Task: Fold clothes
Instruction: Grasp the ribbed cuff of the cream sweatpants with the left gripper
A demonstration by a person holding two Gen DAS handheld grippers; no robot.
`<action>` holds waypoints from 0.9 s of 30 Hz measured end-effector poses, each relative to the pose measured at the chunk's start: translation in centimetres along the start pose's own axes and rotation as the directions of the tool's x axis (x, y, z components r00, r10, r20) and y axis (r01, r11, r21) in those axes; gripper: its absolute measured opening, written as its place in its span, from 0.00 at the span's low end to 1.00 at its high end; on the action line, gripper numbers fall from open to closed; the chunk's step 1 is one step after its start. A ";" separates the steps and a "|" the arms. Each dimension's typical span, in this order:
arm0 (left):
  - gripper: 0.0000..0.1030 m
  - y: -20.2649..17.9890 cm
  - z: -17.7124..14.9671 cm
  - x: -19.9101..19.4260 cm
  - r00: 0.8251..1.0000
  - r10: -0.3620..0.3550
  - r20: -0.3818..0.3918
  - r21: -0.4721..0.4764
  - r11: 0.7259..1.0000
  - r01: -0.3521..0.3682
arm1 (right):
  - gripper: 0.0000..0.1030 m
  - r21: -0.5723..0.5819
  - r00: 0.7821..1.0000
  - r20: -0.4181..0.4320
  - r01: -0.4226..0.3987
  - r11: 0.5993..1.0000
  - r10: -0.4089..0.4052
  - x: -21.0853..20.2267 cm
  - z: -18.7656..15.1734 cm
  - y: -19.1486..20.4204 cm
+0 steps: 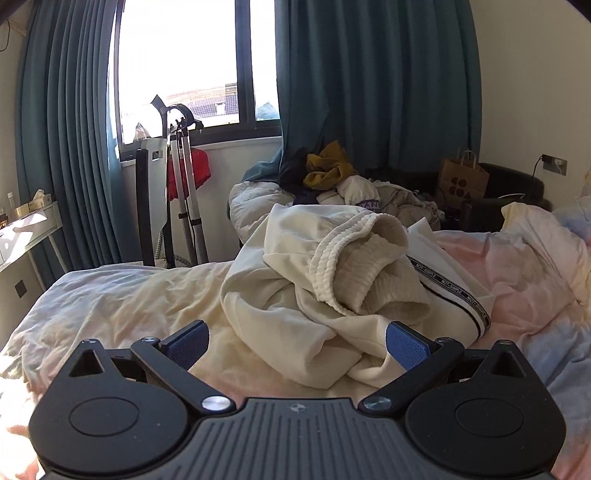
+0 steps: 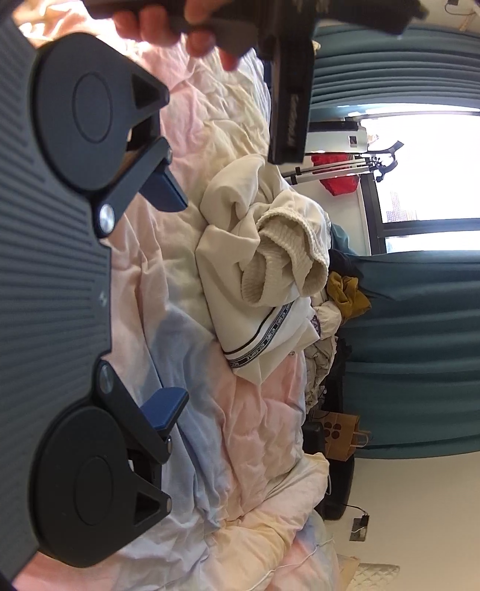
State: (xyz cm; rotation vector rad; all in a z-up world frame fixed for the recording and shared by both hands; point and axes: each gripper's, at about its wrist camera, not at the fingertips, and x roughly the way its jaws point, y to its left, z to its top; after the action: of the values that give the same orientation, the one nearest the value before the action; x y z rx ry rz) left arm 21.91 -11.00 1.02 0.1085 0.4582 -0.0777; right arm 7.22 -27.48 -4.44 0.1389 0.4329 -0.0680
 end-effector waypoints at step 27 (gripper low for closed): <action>0.19 -14.0 9.9 22.3 0.969 0.228 0.098 0.412 0.877 -0.248 | 1.00 0.323 0.973 -0.133 -0.136 0.937 0.187 9.1 -3.3 -4.2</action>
State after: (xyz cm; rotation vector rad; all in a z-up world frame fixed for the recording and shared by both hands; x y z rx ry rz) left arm 44.82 -27.24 -1.32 0.5893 0.3717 0.0650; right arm 13.72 -31.49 -11.71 0.4947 0.5701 0.0389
